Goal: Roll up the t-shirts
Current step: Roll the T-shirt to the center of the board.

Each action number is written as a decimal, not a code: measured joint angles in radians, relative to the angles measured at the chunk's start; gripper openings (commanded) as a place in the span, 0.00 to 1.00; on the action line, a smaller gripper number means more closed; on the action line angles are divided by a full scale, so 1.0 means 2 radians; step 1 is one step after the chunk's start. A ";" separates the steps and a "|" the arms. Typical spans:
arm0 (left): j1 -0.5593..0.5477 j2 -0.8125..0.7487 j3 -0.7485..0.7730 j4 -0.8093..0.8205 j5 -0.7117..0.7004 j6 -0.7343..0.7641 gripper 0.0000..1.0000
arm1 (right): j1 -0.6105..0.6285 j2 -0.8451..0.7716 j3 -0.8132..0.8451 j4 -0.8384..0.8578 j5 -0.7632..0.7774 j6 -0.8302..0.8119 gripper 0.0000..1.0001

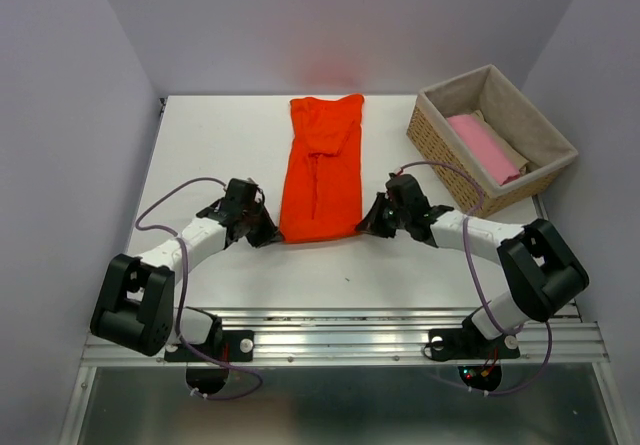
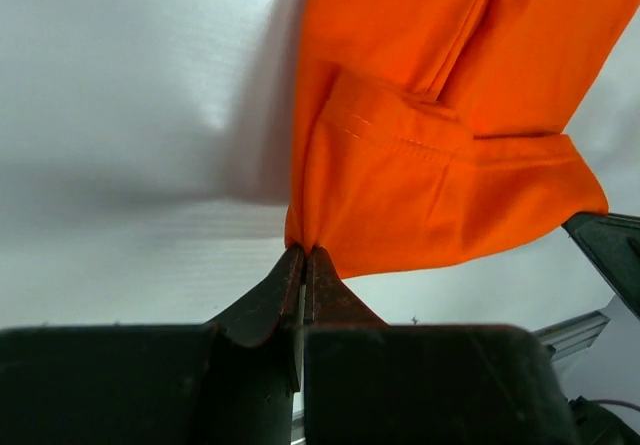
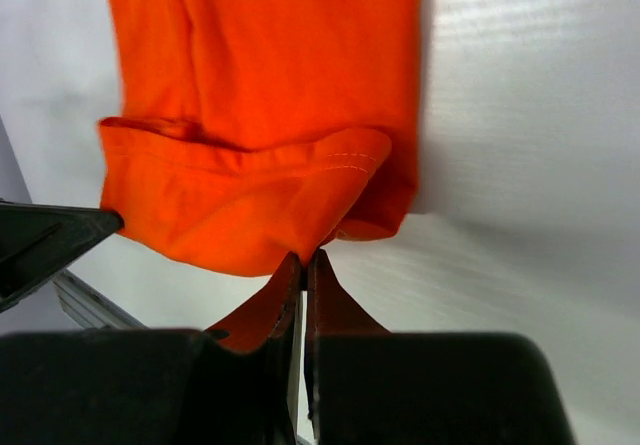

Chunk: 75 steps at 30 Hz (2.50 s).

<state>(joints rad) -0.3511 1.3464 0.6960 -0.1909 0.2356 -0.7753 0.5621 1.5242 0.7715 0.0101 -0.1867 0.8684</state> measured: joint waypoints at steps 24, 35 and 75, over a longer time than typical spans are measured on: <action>-0.005 -0.080 -0.073 -0.029 0.011 -0.021 0.00 | 0.021 -0.050 -0.066 -0.004 -0.013 0.015 0.01; -0.005 -0.043 -0.015 -0.043 0.011 -0.020 0.00 | 0.021 -0.045 -0.035 -0.011 0.002 0.019 0.01; 0.047 0.108 0.145 -0.049 -0.029 0.032 0.45 | -0.003 0.049 0.081 -0.064 0.066 -0.047 0.44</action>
<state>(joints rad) -0.2581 1.5620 0.9855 -0.2882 0.1776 -0.7109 0.5552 1.6222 0.9337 -0.1169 -0.0544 0.7738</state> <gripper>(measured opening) 0.483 0.422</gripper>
